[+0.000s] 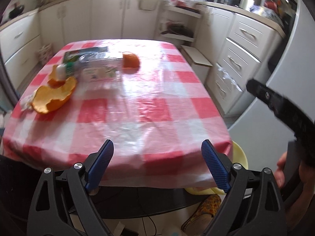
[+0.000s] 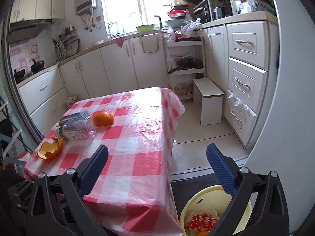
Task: Collect trash
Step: 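Bring both empty tools back over the table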
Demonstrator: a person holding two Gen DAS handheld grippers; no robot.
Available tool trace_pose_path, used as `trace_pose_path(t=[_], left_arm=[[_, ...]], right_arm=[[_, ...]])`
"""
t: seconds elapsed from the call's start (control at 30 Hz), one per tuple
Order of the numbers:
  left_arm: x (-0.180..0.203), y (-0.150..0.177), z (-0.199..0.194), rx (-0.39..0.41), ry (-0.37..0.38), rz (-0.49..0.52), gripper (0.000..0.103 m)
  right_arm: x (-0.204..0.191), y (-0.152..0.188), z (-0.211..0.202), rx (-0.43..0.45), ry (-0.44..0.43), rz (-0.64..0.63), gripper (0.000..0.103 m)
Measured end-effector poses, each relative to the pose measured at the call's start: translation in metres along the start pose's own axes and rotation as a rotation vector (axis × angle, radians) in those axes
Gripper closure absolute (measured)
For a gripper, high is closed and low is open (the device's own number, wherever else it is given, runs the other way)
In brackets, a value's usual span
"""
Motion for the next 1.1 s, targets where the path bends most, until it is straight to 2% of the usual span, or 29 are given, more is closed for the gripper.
trace_pose_path(t=[0.27,0.43,0.83,1.0,1.1], left_arm=[[-0.032,-0.008,-0.001,0.012,-0.033,-0.080,0.014],[-0.059,-0.019,-0.012,0.051,-0.064,-0.133,0.012],[-0.117,-0.023,-0.018,0.061,-0.135,-0.263,0.012],[-0.150,-0.028,-0.026,0.086,-0.190,-0.311,0.011],[-0.180,-0.026,-0.029,0.084,-0.233,-0.373,0.011]], right_arm=[[-0.017,0.008,0.013,-0.027,-0.012,-0.032,0.007],[-0.023,0.011,0.018,-0.039,-0.018,-0.043,0.007],[-0.030,0.018,0.023,-0.065,-0.021,-0.058,0.007],[-0.032,0.019,0.027,-0.073,-0.038,-0.039,0.007],[-0.040,0.019,0.031,-0.078,-0.056,-0.034,0.007]])
Point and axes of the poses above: each gripper's, at about its wrist camera, not at the fingertips, and z roughly the way its jaws point, x to its right, y to its underside, the point moved 9 cm from there along z, roughly the way its jaws point, and after that the axes turned 4 degrees about -y, right-handed, at the moved point
